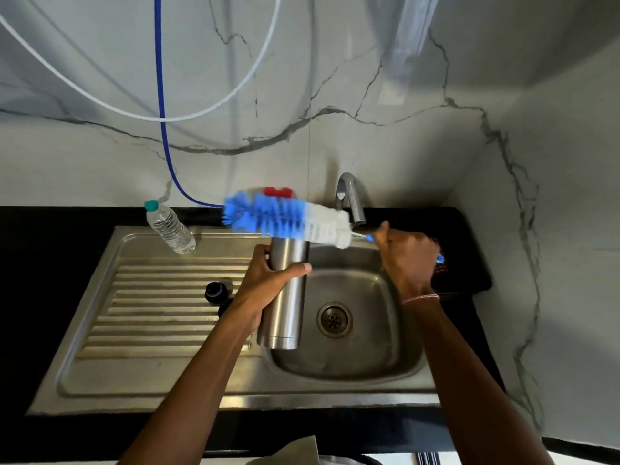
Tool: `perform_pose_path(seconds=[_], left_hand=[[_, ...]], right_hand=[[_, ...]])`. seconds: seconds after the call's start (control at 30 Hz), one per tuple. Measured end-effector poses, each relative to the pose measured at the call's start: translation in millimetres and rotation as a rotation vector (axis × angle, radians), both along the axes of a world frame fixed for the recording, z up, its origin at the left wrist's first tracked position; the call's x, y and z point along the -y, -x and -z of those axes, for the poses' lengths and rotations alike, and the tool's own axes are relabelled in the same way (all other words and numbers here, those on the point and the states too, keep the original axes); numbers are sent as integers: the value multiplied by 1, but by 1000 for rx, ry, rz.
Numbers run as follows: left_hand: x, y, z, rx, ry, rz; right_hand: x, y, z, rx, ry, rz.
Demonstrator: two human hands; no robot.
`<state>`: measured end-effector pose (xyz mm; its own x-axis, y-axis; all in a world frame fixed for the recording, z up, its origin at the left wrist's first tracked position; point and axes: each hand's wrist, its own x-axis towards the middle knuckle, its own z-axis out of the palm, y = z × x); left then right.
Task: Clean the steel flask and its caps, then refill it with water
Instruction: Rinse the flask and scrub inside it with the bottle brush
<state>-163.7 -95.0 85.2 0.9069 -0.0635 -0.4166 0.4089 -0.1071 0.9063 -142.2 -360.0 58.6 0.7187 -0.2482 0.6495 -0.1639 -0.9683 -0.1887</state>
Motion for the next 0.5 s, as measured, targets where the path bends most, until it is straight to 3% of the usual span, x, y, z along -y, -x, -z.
perform_pose_path(seconds=[0.13,0.33,0.5], left_hand=[[-14,0,-1,6,63,-67],[10,0,-7,47,74,26],[-2,-3,-7,30,60,-34]], right_hand=[[35,15,23,-77,-1,55],[-20,-3,9,-32,-37,13],[13,20,26,-91,28,7]])
